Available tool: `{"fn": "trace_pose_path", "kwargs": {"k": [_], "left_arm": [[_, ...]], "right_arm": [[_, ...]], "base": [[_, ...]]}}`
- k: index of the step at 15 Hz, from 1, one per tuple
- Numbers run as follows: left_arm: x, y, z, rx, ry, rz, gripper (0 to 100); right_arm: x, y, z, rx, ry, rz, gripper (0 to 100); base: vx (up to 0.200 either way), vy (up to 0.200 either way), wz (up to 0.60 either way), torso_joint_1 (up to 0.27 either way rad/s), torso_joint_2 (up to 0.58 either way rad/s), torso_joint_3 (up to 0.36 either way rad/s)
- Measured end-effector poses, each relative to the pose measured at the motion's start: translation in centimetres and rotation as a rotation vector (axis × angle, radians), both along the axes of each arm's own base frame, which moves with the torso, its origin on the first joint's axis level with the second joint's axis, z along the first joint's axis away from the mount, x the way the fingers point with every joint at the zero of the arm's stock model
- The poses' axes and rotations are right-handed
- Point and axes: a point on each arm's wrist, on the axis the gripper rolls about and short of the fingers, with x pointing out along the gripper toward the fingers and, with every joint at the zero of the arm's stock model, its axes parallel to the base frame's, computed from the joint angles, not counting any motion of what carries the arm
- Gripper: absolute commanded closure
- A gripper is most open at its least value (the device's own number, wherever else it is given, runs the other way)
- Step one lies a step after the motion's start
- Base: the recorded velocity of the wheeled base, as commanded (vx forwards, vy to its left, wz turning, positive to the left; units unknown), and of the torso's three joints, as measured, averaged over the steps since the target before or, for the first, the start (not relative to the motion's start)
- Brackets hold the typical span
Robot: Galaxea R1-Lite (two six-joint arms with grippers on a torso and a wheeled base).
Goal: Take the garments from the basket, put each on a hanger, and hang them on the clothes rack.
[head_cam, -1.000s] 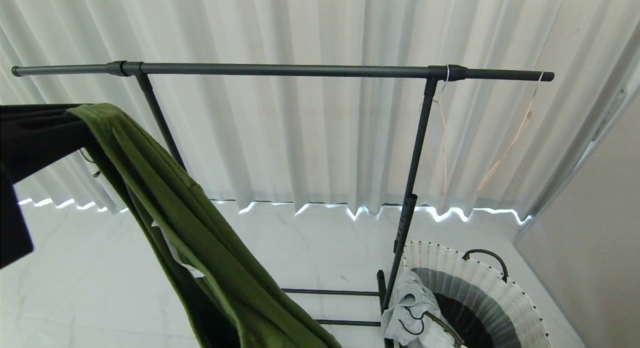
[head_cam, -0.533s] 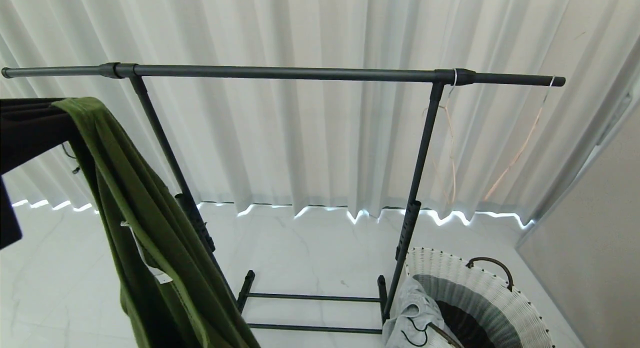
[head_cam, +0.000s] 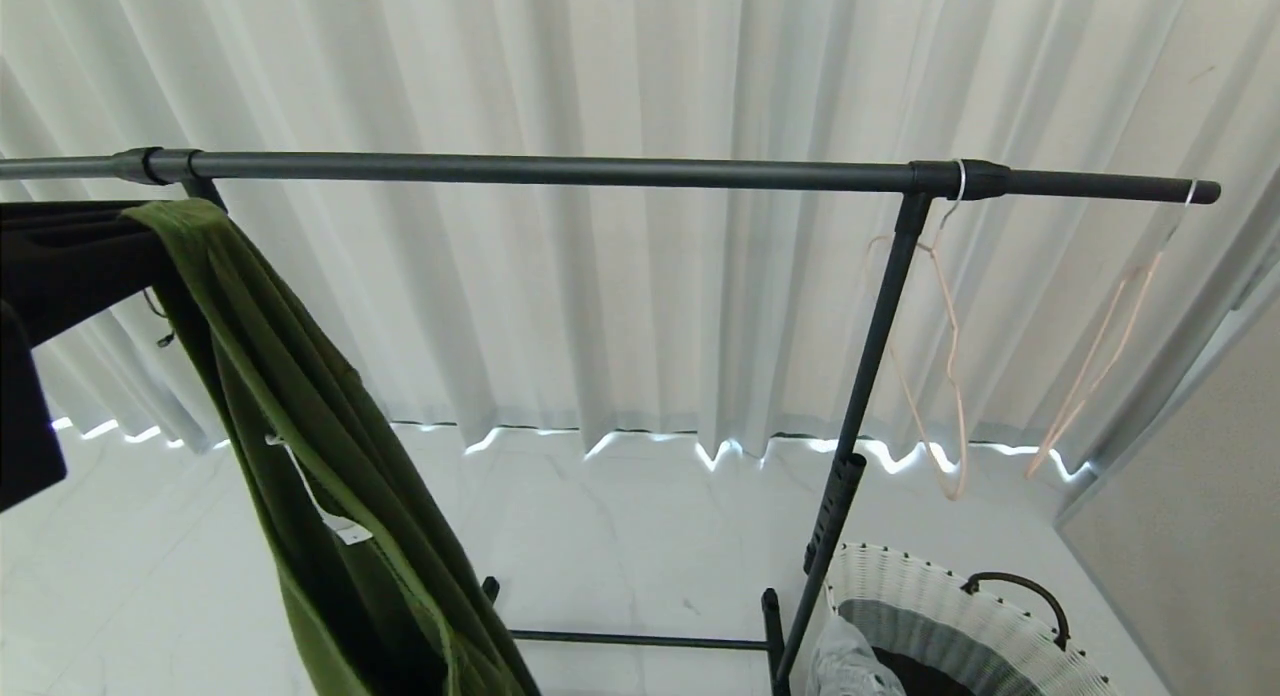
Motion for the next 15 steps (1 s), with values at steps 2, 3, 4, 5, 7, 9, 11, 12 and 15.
{"fn": "trace_pose_path", "kwargs": {"k": [2, 3, 4, 5, 7, 9, 11, 12, 15], "left_arm": [[0.0, -0.1, 0.0, 0.002, 0.001, -0.001, 100], [0.1, -0.1, -0.1, 0.005, 0.003, 0.000, 100], [0.1, -0.2, -0.3, 0.012, 0.006, 0.000, 100], [0.2, -0.2, -0.5, 0.020, 0.011, 0.001, 100], [0.2, -0.3, -1.2, 0.038, 0.024, 0.001, 100], [0.2, -0.3, -2.0, 0.055, 0.038, 0.004, 100], [0.5, -0.2, -2.8, 0.067, 0.054, 0.030, 100], [0.6, 0.0, -3.1, 0.070, 0.061, 0.046, 100], [0.6, 0.3, -3.5, 0.070, 0.070, 0.048, 100]], "right_arm": [[0.5, 0.1, -0.1, 0.024, 0.010, -0.019, 0], [0.8, 0.2, -0.1, 0.044, 0.017, -0.031, 0], [1.1, 0.3, -0.2, 0.069, 0.023, -0.045, 0], [1.5, 0.4, -0.3, 0.092, 0.032, -0.058, 0], [2.6, 0.7, -0.7, 0.132, 0.060, -0.087, 0], [4.4, 1.3, -0.9, 0.190, 0.032, -0.113, 0], [6.9, 1.7, -1.6, 0.221, -0.003, -0.145, 0], [8.2, 1.8, -2.3, 0.224, -0.001, -0.166, 0], [11.5, 1.8, -4.1, 0.245, 0.015, -0.233, 0]], "base": [[0.200, 0.000, 0.00, 0.005, 0.00, 0.002], [0.000, 0.000, 0.00, 0.000, 0.00, 0.000], [0.000, 0.000, 0.00, 0.000, 0.00, 0.000], [0.000, 0.000, 0.00, 0.000, 0.00, 0.000], [0.000, 0.000, 0.00, 0.000, 0.00, 0.000], [0.000, 0.000, 0.00, 0.000, 0.00, 0.000], [0.000, 0.000, 0.00, 0.000, 0.00, 0.000], [0.000, 0.000, 0.00, 0.000, 0.00, 0.000], [0.000, 0.000, 0.00, 0.000, 0.00, 0.000]]}}
